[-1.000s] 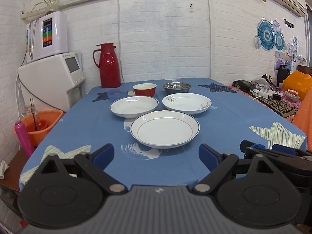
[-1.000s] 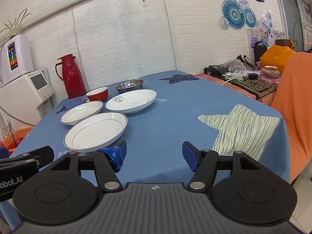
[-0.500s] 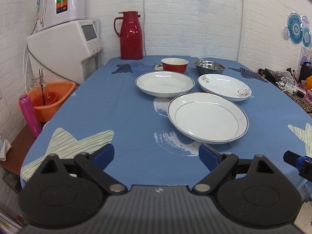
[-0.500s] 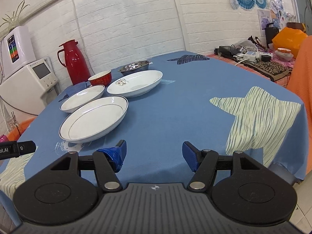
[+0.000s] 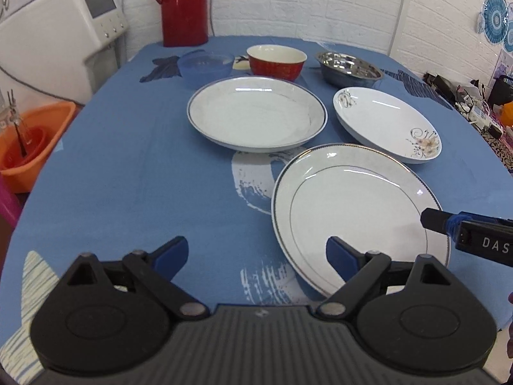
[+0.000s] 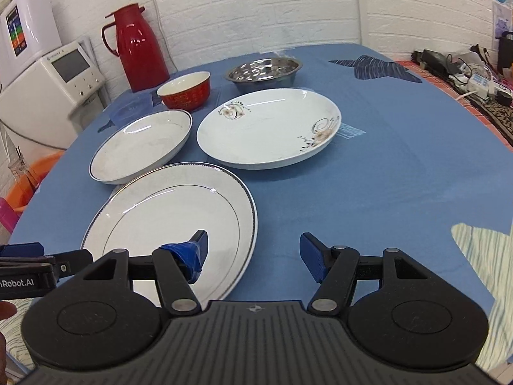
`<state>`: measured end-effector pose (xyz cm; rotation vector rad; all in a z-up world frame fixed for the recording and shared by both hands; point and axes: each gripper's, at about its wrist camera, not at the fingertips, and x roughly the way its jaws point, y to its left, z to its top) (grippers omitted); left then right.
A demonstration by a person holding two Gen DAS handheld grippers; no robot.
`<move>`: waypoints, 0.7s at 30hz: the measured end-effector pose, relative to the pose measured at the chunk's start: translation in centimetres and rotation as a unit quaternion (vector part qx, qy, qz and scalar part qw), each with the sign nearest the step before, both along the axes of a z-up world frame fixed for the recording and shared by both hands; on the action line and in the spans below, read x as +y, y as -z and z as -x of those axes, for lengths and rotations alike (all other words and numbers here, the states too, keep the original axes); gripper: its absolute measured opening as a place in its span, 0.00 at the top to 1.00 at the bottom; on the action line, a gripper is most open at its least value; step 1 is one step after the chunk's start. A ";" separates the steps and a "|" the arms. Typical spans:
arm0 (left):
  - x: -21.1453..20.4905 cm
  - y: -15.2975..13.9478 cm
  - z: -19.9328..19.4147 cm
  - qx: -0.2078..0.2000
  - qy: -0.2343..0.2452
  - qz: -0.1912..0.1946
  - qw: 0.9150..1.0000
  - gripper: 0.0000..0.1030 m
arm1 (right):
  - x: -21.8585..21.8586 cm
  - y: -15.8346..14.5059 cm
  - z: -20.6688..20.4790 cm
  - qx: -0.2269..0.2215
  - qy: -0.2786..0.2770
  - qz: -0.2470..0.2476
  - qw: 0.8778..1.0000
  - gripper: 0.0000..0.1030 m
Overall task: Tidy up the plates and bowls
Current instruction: 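Move the right gripper to the gold-rimmed plate and pinch its rim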
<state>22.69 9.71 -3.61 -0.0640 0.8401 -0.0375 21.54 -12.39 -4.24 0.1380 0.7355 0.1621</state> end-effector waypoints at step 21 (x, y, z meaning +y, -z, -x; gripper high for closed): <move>-0.8 1.9 -3.6 0.016 0.032 0.019 0.999 0.37 | 2.4 1.2 -2.7 0.008 -0.058 0.056 0.997 0.47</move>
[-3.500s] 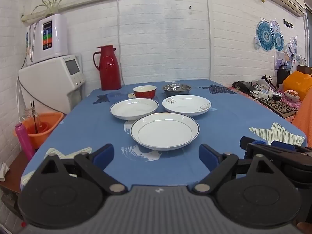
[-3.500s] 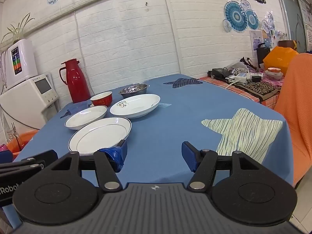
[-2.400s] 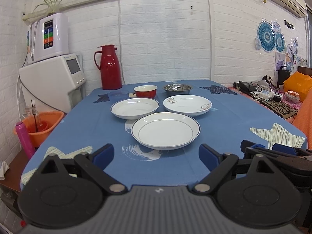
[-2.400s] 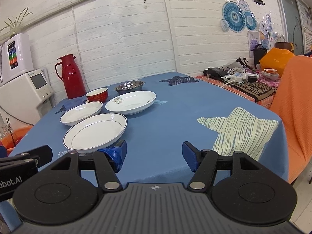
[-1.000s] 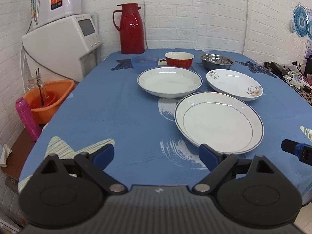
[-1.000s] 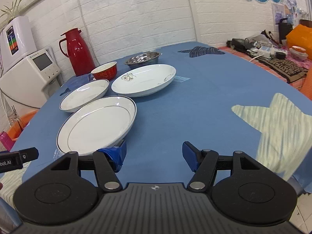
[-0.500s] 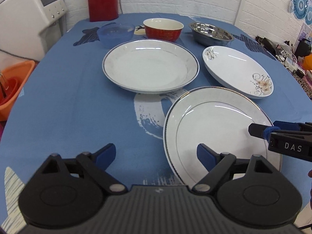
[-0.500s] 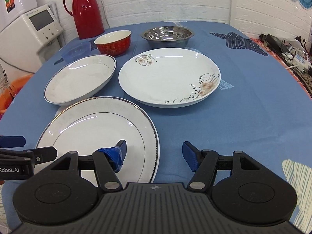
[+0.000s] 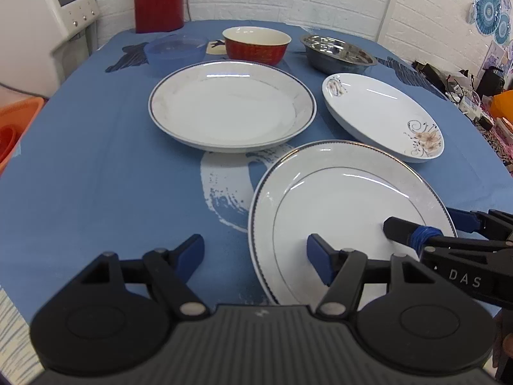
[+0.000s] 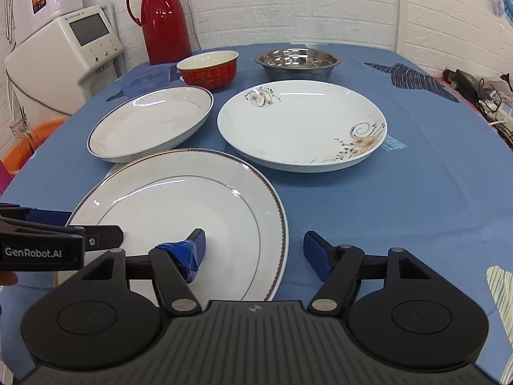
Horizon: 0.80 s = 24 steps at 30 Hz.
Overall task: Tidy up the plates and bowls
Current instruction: 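Move the right gripper to the gold-rimmed plate and pinch its rim, then lift the gold-rimmed plate with the right gripper onto the grey-rimmed plate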
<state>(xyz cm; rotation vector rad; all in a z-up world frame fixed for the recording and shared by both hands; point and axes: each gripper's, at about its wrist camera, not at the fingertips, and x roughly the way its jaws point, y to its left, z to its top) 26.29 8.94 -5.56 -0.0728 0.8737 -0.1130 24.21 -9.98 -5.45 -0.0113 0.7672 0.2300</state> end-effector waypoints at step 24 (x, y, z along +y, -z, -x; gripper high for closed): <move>6.0 -1.9 4.5 -0.029 -0.050 -0.005 0.998 0.83 | 5.0 -1.0 3.0 -0.034 -0.072 -0.079 0.994 0.66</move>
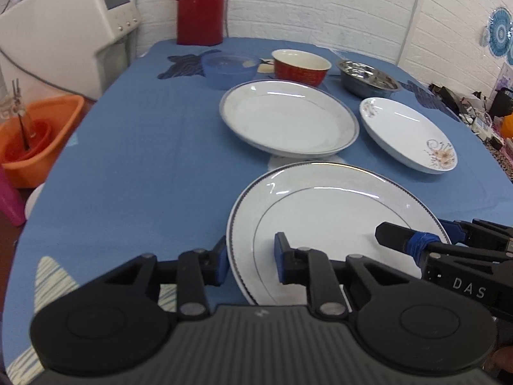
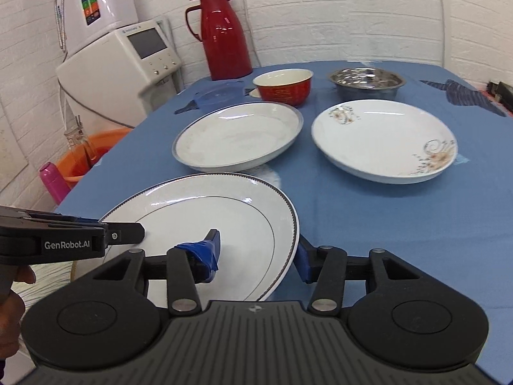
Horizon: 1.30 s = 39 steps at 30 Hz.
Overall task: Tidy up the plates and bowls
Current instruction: 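Lift the gold-rimmed plate with the right gripper onto the grey-rimmed plate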
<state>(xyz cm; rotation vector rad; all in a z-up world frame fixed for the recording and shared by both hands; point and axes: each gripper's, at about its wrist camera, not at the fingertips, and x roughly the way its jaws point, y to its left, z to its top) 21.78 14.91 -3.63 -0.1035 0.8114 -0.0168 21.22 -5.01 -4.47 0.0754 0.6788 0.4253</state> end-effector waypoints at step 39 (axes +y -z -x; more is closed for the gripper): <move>7.1 -1.4 -14.3 0.043 0.001 0.060 0.997 0.46 | 2.8 -3.7 -20.8 0.058 -0.045 0.091 0.993 0.63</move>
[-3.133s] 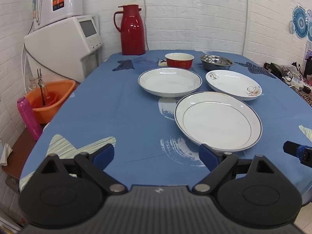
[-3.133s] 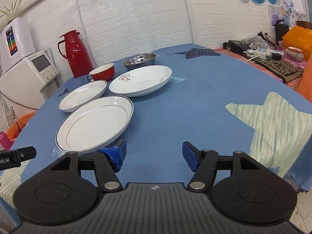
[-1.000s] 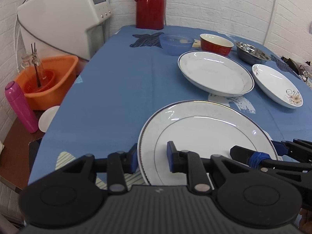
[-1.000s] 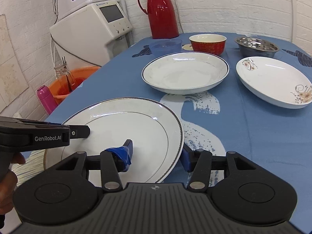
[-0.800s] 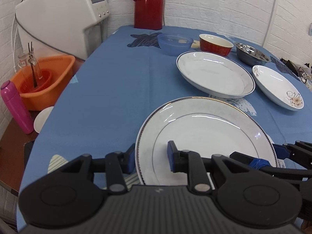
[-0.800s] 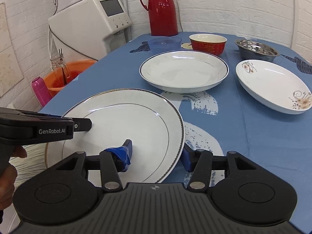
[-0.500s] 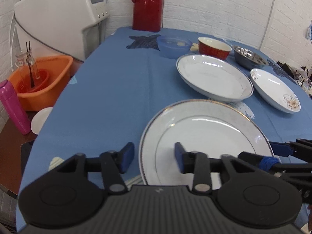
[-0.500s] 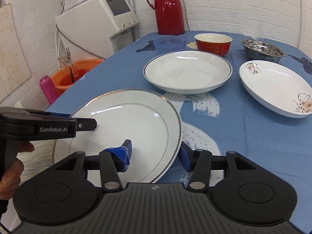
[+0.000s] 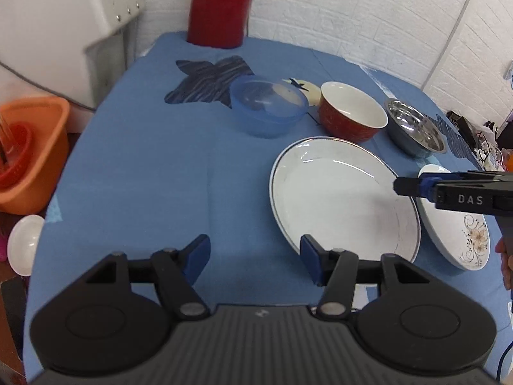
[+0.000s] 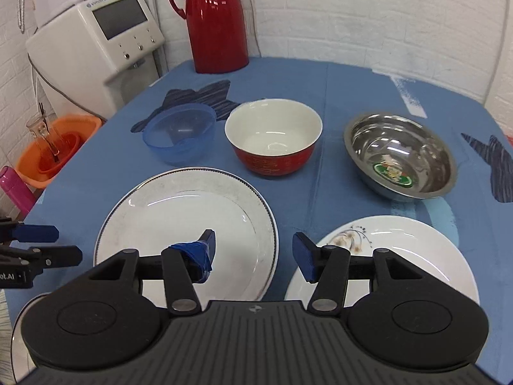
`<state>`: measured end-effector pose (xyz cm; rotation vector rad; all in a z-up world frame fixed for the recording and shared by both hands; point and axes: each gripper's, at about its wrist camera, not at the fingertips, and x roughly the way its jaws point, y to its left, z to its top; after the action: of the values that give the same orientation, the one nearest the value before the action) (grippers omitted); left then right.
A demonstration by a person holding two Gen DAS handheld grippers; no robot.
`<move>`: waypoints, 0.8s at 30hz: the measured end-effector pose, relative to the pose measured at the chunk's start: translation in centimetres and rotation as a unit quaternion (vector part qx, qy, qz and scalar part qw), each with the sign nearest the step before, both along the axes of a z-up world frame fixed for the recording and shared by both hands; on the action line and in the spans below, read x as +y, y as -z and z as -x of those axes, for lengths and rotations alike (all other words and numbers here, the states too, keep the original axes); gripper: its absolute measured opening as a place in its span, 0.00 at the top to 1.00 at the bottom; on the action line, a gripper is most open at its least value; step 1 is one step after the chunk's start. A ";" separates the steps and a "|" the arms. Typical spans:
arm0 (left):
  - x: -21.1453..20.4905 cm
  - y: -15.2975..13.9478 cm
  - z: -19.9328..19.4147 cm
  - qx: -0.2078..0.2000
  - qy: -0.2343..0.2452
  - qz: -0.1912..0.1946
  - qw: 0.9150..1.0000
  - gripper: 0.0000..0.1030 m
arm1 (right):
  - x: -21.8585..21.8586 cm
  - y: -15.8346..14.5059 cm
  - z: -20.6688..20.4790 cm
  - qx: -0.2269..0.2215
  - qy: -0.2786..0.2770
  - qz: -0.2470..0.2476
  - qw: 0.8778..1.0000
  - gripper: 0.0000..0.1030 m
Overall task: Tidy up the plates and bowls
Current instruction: 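Lift the gold-rimmed plate with the right gripper onto the grey-rimmed plate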
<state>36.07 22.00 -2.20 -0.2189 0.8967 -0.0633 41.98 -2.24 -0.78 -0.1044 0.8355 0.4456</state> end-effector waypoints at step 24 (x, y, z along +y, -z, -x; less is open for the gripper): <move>-0.7 2.5 -2.6 0.011 0.006 -0.035 0.999 0.65 | 3.7 3.2 1.5 0.007 -0.030 0.000 1.000 0.53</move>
<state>38.63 21.26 -4.73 -0.1489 0.9214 -0.0409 40.49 1.45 -3.95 -0.1269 0.8486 0.5027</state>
